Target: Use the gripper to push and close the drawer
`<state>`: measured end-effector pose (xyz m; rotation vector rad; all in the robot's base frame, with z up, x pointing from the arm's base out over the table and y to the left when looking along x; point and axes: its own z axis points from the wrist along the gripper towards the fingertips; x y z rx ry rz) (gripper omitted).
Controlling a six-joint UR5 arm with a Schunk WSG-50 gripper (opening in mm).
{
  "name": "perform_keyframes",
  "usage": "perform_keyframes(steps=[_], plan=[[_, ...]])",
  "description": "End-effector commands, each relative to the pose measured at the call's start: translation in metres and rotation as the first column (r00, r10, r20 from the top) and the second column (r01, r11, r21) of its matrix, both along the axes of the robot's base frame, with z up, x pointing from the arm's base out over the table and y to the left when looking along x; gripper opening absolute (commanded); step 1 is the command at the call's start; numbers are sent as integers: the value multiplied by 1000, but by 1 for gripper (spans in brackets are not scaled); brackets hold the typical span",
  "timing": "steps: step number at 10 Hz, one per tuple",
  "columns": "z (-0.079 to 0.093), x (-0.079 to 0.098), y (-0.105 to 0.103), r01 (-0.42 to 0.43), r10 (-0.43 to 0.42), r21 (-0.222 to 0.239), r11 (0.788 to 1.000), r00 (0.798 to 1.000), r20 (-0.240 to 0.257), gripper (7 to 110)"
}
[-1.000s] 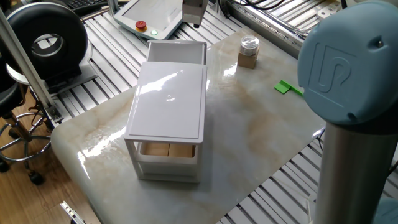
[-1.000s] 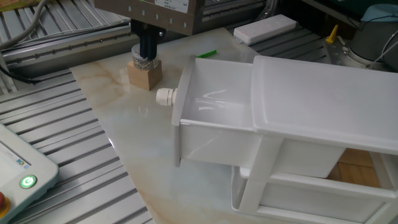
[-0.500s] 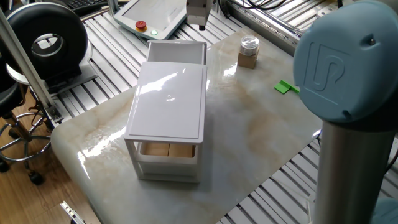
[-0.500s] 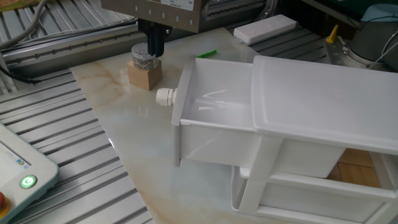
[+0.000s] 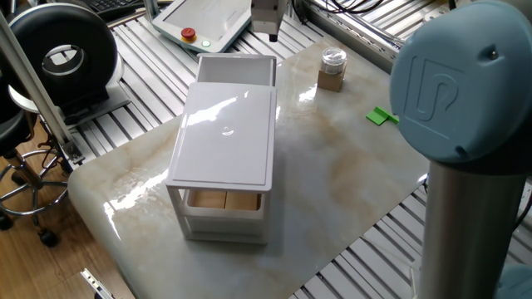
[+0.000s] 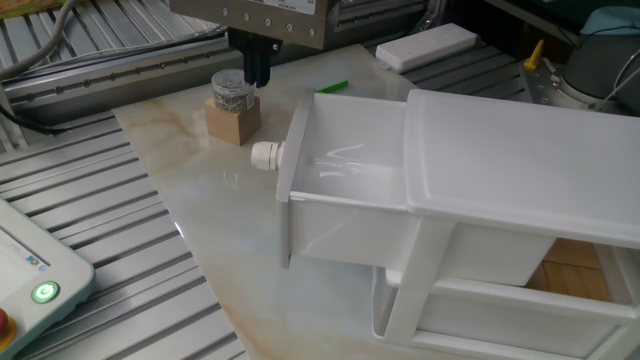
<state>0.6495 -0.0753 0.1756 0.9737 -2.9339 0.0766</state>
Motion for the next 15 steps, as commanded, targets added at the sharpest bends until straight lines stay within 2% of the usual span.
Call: perform_keyframes(steps=[1,5,9,15], plan=[[-4,4,9,14,-14,35,999,1000,0,7],[-20,17,11,14,-14,40,999,1000,3,7],[-43,25,8,15,-15,38,999,1000,5,7],[-47,13,30,47,-46,80,996,999,-9,7]])
